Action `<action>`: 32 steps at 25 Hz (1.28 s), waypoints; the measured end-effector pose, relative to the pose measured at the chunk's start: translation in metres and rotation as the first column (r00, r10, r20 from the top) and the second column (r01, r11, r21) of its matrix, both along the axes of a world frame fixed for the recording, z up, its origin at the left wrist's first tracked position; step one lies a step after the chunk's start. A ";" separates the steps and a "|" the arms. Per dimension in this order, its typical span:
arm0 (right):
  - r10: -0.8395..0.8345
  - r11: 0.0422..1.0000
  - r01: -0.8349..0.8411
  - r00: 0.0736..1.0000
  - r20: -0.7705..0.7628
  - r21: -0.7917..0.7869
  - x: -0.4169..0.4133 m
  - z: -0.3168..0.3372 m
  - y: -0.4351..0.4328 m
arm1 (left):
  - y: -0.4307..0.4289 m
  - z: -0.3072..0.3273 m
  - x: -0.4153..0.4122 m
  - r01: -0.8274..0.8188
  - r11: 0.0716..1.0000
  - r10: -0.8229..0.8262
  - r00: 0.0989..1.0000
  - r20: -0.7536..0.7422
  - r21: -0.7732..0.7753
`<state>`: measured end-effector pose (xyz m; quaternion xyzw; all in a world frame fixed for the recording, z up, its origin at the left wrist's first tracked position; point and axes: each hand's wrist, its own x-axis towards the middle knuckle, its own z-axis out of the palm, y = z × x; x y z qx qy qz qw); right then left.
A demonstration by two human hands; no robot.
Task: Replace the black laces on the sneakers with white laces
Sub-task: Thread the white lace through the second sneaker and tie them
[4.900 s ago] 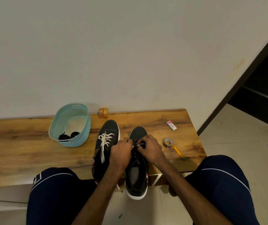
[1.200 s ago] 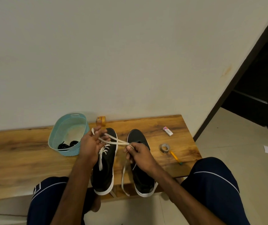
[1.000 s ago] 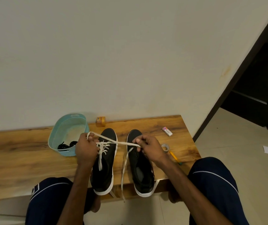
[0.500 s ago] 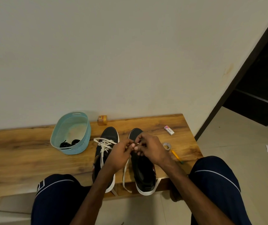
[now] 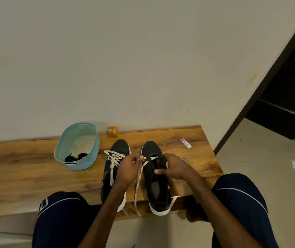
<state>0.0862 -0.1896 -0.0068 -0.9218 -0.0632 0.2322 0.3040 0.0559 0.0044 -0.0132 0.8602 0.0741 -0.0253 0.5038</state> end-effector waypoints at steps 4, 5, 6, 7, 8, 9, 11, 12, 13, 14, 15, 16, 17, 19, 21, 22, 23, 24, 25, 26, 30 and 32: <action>0.060 0.997 -0.065 0.993 -0.103 -0.045 0.003 -0.017 0.003 | -0.007 -0.015 0.004 -0.073 0.997 0.073 0.996 -0.042 0.015; 0.075 0.996 -0.080 0.991 -0.110 -0.036 0.006 -0.017 0.002 | -0.010 -0.018 0.005 -0.087 0.996 0.089 0.994 -0.061 0.034; 0.085 0.995 -0.090 0.991 -0.108 -0.038 0.008 -0.016 0.001 | -0.013 -0.020 0.006 -0.096 0.993 0.100 0.992 -0.071 0.062; 0.073 0.996 -0.077 0.993 -0.088 -0.041 0.008 -0.016 0.000 | -0.017 -0.022 0.007 -0.096 0.992 0.102 0.993 -0.063 0.087; 0.038 0.999 -0.040 0.998 -0.059 -0.034 0.007 -0.016 0.001 | -0.021 -0.023 0.009 -0.090 0.990 0.095 0.995 -0.039 0.106; -0.008 1.000 0.008 1.000 -0.030 -0.011 0.005 -0.018 0.003 | -0.025 -0.024 0.010 -0.083 0.988 0.085 0.996 -0.010 0.127; -0.091 0.992 0.092 0.996 -0.008 0.085 -0.002 -0.023 0.005 | -0.035 -0.025 0.013 -0.069 0.981 0.067 0.998 0.016 0.181; -0.142 0.978 0.145 0.989 -0.025 0.150 -0.005 -0.026 0.004 | -0.040 -0.026 0.015 -0.058 0.972 0.055 0.998 0.019 0.228; -0.199 0.954 0.208 0.978 -0.063 0.217 -0.007 -0.028 0.003 | -0.045 -0.028 0.018 -0.045 0.957 0.041 0.999 0.023 0.285; -0.243 0.925 0.264 0.964 -0.109 0.274 -0.007 -0.029 0.000 | -0.049 -0.030 0.020 -0.038 0.942 0.029 0.999 0.031 0.333; -0.269 0.899 0.304 0.951 -0.150 0.316 -0.006 -0.031 -0.003 | -0.052 -0.032 0.024 -0.034 0.932 0.023 0.999 0.036 0.360; -0.280 0.882 0.326 0.943 -0.179 0.339 -0.005 -0.032 -0.005 | -0.054 -0.034 0.027 -0.029 0.927 0.017 0.999 0.037 0.374; -0.281 0.876 0.335 0.939 -0.197 0.347 -0.004 -0.034 -0.006 | -0.056 -0.036 0.029 -0.022 0.923 0.009 0.999 0.036 0.384; -0.271 0.881 0.328 0.940 -0.205 0.341 -0.004 -0.035 -0.005 | -0.057 -0.040 0.033 -0.012 0.918 -0.001 0.999 0.034 0.397; -0.251 0.877 0.327 0.937 -0.244 0.351 0.000 -0.038 -0.006 | -0.056 -0.043 0.034 -0.013 0.918 0.000 0.999 0.034 0.397; -0.243 0.856 0.346 0.925 -0.293 0.383 0.001 -0.040 -0.007 | -0.055 -0.043 0.034 -0.017 0.919 0.004 0.999 0.034 0.393; -0.248 0.819 0.391 0.901 -0.355 0.420 0.002 -0.040 -0.007 | -0.054 -0.044 0.035 -0.018 0.926 0.005 0.999 0.035 0.377; -0.271 0.777 0.444 0.875 -0.400 0.445 0.002 -0.040 -0.007 | -0.051 -0.046 0.035 -0.015 0.938 0.001 0.999 0.041 0.347; -0.317 0.738 0.494 0.856 -0.409 0.460 0.003 -0.042 -0.006 | -0.050 -0.048 0.035 -0.008 0.950 -0.007 0.999 0.047 0.312; -0.375 0.714 0.523 0.847 -0.377 0.466 0.003 -0.045 -0.003 | -0.048 -0.049 0.034 -0.001 0.958 -0.014 0.999 0.050 0.286; -0.519 0.706 0.526 0.840 -0.159 0.474 0.001 -0.058 0.014 | -0.045 -0.050 0.032 0.034 0.956 -0.046 0.998 0.034 0.290; -0.536 0.693 0.517 0.836 -0.122 0.502 0.003 -0.059 0.019 | -0.044 -0.049 0.030 0.064 0.949 -0.080 0.996 0.039 0.309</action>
